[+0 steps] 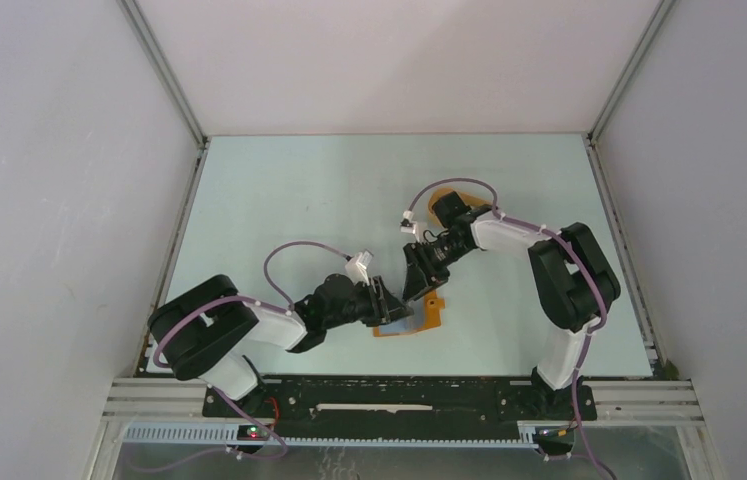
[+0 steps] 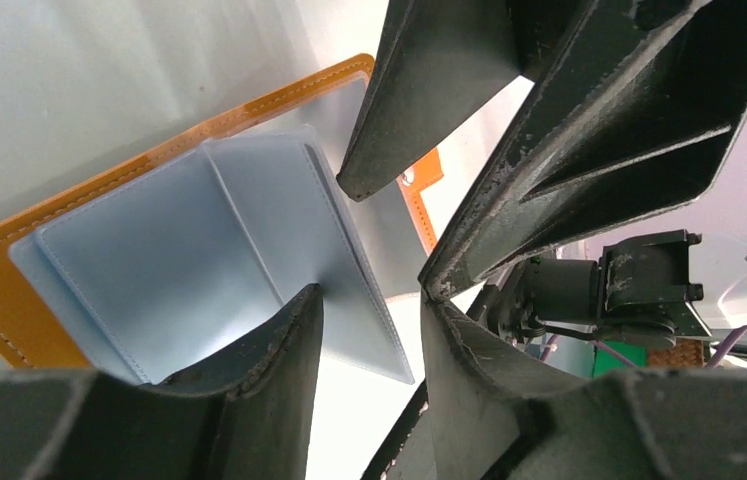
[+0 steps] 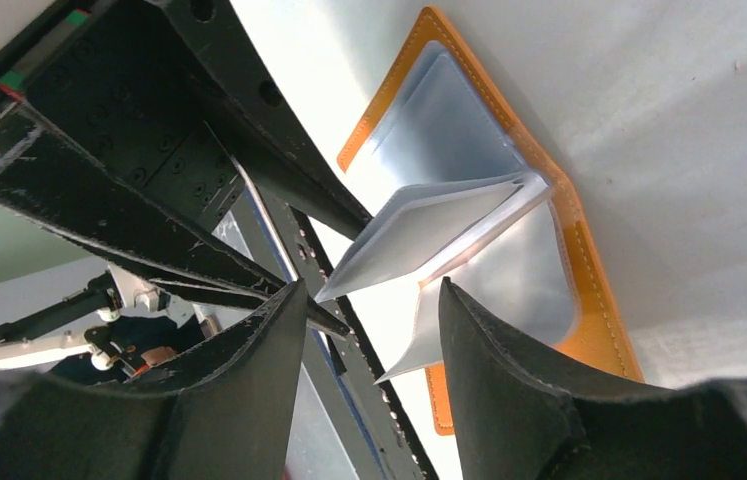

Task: Put the credit cards into the card holder
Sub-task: Insert the credit card into the card holder, then pick up the credit card from the storage box.

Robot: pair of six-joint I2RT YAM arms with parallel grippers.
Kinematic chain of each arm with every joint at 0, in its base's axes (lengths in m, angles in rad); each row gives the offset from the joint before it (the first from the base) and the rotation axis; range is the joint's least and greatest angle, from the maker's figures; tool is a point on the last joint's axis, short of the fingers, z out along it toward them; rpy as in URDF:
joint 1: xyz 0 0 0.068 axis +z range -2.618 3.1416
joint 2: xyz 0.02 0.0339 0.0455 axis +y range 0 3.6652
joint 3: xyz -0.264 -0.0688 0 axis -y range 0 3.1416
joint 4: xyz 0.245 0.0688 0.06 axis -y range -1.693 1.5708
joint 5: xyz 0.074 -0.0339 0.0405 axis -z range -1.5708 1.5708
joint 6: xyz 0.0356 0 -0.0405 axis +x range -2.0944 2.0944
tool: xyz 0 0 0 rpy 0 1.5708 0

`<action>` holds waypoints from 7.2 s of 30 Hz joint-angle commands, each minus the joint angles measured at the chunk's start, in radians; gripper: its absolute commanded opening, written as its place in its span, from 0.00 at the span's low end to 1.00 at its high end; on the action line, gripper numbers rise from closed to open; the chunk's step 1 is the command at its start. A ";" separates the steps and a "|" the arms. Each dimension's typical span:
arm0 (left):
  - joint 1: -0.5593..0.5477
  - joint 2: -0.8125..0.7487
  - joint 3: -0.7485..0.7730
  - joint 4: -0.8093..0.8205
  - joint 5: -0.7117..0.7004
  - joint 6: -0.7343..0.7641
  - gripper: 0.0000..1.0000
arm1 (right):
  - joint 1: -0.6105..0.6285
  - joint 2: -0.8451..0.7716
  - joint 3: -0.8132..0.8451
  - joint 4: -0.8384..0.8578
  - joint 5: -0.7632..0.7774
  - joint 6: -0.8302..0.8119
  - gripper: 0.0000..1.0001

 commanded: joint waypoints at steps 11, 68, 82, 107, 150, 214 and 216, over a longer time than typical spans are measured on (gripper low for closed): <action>0.008 0.001 0.014 0.032 0.004 0.003 0.45 | 0.018 0.010 0.012 0.004 0.075 0.022 0.52; 0.078 0.100 -0.073 0.306 0.060 -0.108 0.41 | -0.028 0.033 0.012 0.012 -0.008 0.043 0.60; 0.090 0.148 -0.073 0.350 0.077 -0.126 0.33 | -0.043 0.031 0.012 0.011 -0.029 0.045 0.63; 0.094 0.162 -0.090 0.356 0.069 -0.114 0.33 | -0.036 0.050 0.012 0.011 0.013 0.051 0.50; 0.061 -0.283 0.044 -0.371 -0.079 0.230 0.32 | -0.048 -0.013 0.013 0.009 0.095 0.011 0.47; 0.221 -0.685 0.513 -1.329 -0.329 0.973 0.80 | -0.402 0.263 0.375 0.321 0.534 0.584 0.55; 0.223 -0.677 0.513 -1.328 -0.315 0.971 0.80 | -0.401 0.276 0.374 0.318 0.533 0.588 0.57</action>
